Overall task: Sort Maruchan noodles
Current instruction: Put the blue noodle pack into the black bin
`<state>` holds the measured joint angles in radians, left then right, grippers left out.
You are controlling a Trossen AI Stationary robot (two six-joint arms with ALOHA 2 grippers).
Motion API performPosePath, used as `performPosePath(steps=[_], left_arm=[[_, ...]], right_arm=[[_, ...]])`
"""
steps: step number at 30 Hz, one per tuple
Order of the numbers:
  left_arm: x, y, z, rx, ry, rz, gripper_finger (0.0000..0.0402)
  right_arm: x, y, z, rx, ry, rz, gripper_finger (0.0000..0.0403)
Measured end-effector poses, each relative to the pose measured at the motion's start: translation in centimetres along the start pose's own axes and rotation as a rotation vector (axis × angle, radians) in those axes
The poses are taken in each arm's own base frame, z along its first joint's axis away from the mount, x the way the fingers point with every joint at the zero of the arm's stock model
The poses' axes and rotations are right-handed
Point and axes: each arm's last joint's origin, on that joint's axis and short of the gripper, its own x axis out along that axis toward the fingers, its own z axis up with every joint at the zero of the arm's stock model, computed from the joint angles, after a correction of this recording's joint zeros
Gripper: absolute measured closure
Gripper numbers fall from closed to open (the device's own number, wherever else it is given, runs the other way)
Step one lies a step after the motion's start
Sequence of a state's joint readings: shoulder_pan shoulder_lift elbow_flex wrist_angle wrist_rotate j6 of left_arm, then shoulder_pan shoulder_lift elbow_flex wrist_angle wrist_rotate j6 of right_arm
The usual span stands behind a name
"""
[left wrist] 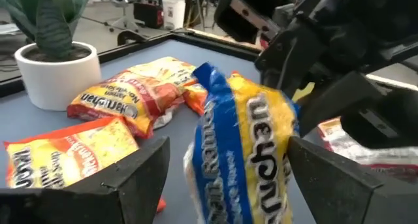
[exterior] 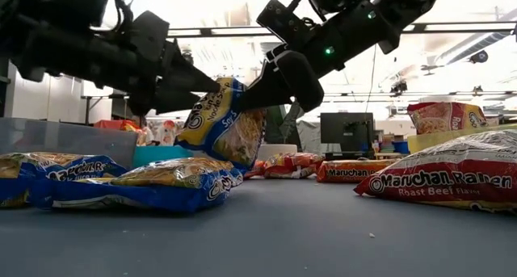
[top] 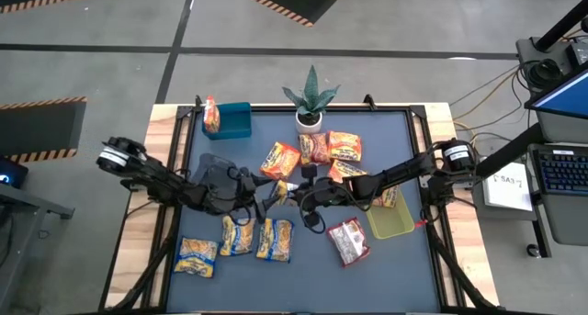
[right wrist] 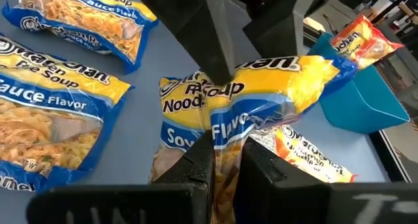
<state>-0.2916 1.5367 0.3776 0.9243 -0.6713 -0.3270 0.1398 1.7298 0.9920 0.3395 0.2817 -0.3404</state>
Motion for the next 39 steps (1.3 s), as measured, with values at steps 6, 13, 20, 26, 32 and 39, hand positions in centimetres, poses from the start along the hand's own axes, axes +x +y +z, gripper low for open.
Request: performPosePath(steps=[6,13,20,26,32,39], left_arm=[[0.5,-0.1,-0.5,-0.017,-0.018,-0.002,0.0118],[0.8,-0.2,-0.8,-0.028,-0.020,-0.003,0.0165],[1.0,-0.4,-0.6,-0.018,-0.024,-0.006,0.0241],[0.9,-0.5,-0.4,-0.048,-0.032,-0.013,0.0297],[0.7,-0.6,0.1,-0.060,-0.037,-0.044,0.0336],[0.3,-0.9,1.1,-0.062,-0.064,-0.087,0.0359]], right_arm=[[0.0,0.0,0.0,0.005,0.004,0.001,0.0365],[0.0,0.0,-0.1,-0.001,0.007,0.002,0.0365],[0.0,0.1,-0.2,0.030,0.019,0.005,0.0364],[-0.3,-0.1,0.1,0.098,0.011,0.004,0.0341],[-1.2,-0.7,1.0,0.158,-0.018,-0.003,0.0275],[-4.2,-2.4,3.1,0.290,-0.079,-0.021,0.0199]])
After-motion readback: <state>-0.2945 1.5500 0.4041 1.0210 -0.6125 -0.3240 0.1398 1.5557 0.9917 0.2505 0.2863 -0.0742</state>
